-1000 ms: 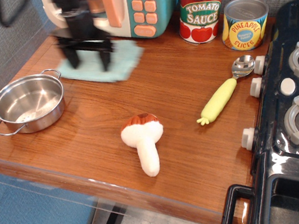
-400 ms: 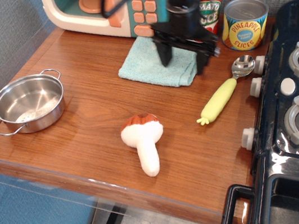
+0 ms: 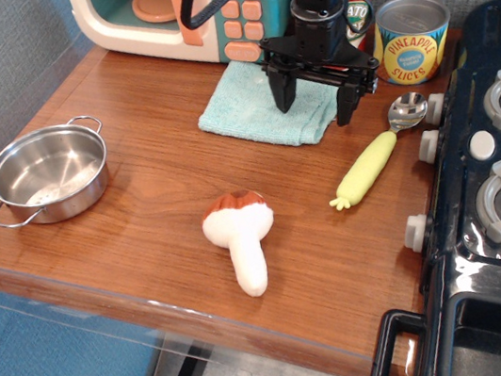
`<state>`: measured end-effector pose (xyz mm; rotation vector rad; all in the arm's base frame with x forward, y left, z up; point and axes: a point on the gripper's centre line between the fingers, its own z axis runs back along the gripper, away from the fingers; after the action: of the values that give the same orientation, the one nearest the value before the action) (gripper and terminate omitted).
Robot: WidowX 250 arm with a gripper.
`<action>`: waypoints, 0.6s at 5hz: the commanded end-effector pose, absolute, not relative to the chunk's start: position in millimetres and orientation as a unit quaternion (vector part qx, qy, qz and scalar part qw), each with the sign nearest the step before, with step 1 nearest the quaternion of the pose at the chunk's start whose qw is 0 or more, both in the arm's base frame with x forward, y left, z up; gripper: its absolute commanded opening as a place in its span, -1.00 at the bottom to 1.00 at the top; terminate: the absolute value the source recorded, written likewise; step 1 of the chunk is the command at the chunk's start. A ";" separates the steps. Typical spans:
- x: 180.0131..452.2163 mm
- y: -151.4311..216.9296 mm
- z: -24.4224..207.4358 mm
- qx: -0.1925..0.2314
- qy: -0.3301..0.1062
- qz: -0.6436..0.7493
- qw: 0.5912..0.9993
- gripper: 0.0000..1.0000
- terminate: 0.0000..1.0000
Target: Move the napkin slightly to the right below the microwave.
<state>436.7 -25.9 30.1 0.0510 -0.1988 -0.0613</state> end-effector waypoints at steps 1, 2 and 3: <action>426.7 -15.9 129.6 -0.009 -0.162 0.004 0.987 1.00 -1.00; 424.0 -14.3 118.2 -0.013 -0.114 0.009 0.993 1.00 -1.00; 424.0 -14.3 118.2 -0.013 -0.114 0.009 0.993 1.00 -1.00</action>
<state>423.5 -20.2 96.1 -0.0250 -0.1739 0.0107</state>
